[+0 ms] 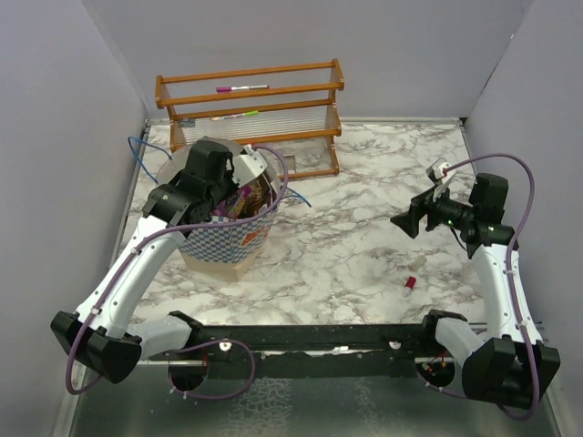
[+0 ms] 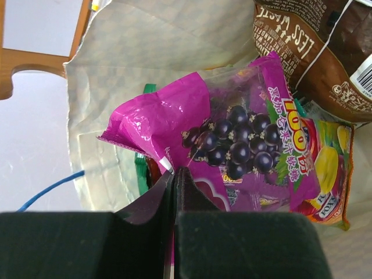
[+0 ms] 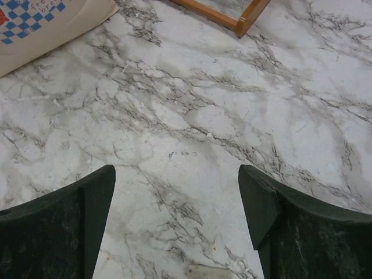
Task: Place the snacks into the paper bag
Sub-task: Place the snack in the paper bag.
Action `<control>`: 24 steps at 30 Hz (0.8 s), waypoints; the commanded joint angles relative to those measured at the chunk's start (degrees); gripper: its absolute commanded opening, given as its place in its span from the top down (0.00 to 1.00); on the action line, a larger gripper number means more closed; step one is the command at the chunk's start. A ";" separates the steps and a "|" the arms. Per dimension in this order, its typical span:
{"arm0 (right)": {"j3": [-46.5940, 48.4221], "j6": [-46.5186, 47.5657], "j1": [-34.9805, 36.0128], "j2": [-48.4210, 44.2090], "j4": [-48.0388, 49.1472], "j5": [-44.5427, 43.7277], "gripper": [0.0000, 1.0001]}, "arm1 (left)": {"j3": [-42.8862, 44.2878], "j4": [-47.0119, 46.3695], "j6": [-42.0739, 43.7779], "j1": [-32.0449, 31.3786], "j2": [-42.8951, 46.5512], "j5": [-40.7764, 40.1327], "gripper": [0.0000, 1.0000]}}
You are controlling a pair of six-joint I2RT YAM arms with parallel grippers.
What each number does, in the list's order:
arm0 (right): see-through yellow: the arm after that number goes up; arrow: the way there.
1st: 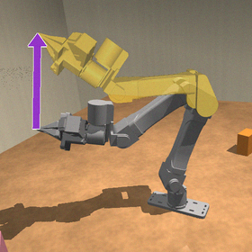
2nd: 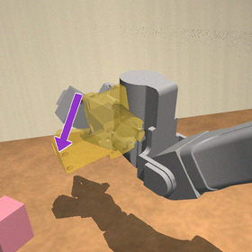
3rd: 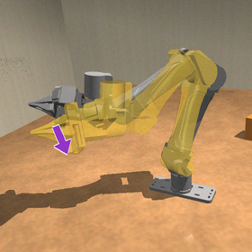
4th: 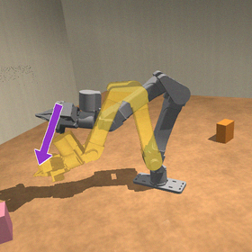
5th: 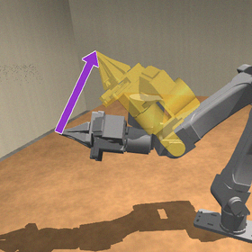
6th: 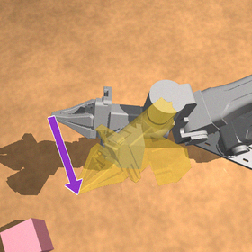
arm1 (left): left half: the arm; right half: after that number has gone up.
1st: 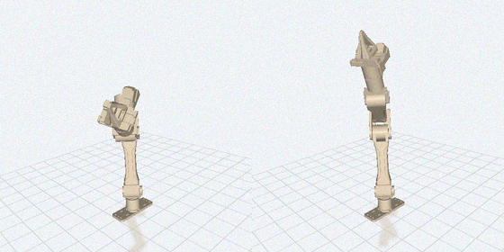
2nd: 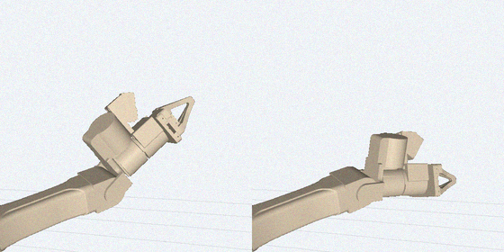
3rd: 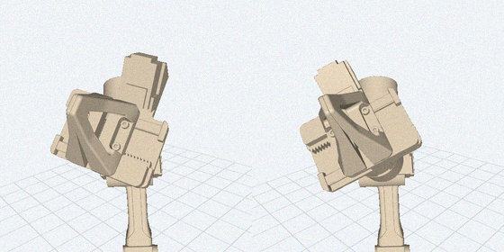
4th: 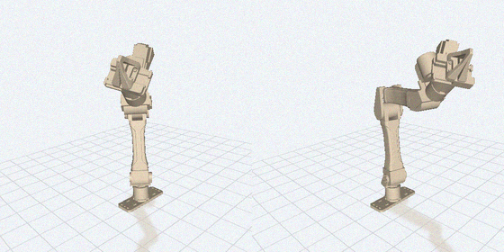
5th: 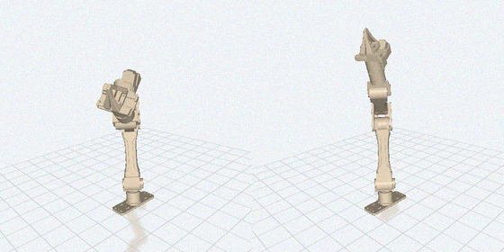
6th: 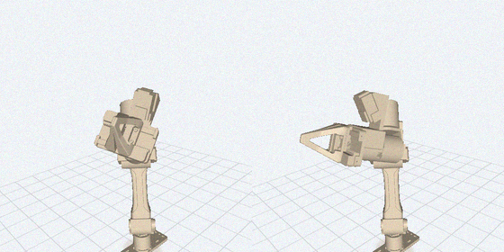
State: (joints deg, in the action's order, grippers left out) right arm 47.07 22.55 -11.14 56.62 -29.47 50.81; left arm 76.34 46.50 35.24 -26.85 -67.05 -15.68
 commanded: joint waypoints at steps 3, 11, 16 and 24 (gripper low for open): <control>-0.29 0.27 0.15 -0.51 1.86 -1.70 0.13 | -2.86 -7.35 -1.39 0.04 -0.15 -3.16 1.00; -0.66 0.45 0.15 -1.64 2.04 -2.23 0.13 | -4.44 -8.29 -2.89 0.23 -2.44 -3.29 1.00; -0.67 0.42 0.15 -1.13 2.03 -1.86 0.12 | -5.57 -8.59 -2.99 0.31 -2.35 -3.46 1.00; -0.83 0.52 0.15 -0.45 2.09 -1.94 0.12 | -7.54 -9.71 -3.22 0.38 -3.34 -3.32 1.00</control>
State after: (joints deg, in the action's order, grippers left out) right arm 46.74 22.65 -11.14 55.96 -29.06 49.78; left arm 69.49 39.57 32.45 -26.85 -69.89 -16.16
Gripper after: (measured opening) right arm 0.876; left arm 0.011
